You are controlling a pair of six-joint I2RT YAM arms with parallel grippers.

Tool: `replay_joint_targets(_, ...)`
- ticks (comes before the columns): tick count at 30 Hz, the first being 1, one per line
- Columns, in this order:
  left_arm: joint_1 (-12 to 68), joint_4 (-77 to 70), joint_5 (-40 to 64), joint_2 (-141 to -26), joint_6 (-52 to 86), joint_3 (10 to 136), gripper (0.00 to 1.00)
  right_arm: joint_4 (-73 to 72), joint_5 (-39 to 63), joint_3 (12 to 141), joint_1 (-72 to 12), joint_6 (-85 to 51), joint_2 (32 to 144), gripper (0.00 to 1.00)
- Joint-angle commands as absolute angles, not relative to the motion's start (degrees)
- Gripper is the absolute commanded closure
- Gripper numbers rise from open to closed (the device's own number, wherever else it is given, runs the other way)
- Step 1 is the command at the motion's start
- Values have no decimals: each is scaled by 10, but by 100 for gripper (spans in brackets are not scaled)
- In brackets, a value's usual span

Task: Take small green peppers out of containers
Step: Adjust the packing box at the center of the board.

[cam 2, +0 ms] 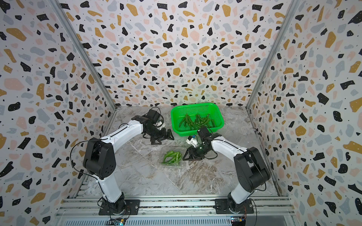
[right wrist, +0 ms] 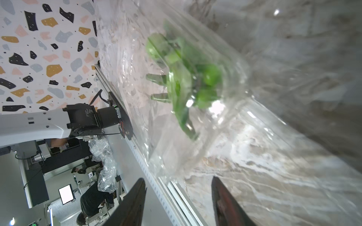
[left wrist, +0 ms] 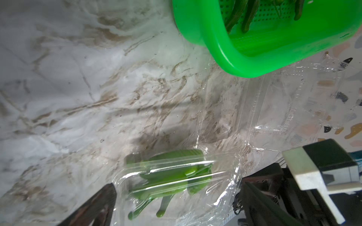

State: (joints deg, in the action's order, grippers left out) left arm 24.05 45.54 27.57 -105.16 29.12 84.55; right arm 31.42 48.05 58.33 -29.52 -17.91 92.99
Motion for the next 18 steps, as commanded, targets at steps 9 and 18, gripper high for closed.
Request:
replay_joint_targets(9, 238, 450, 270, -925, 311, 698, 0, 251, 524, 777, -327, -193, 1095, 45)
replay_joint_targets(18, 238, 508, 223, -823, 339, 625, 1, 333, 505, 930, -320, -145, 1169, 44)
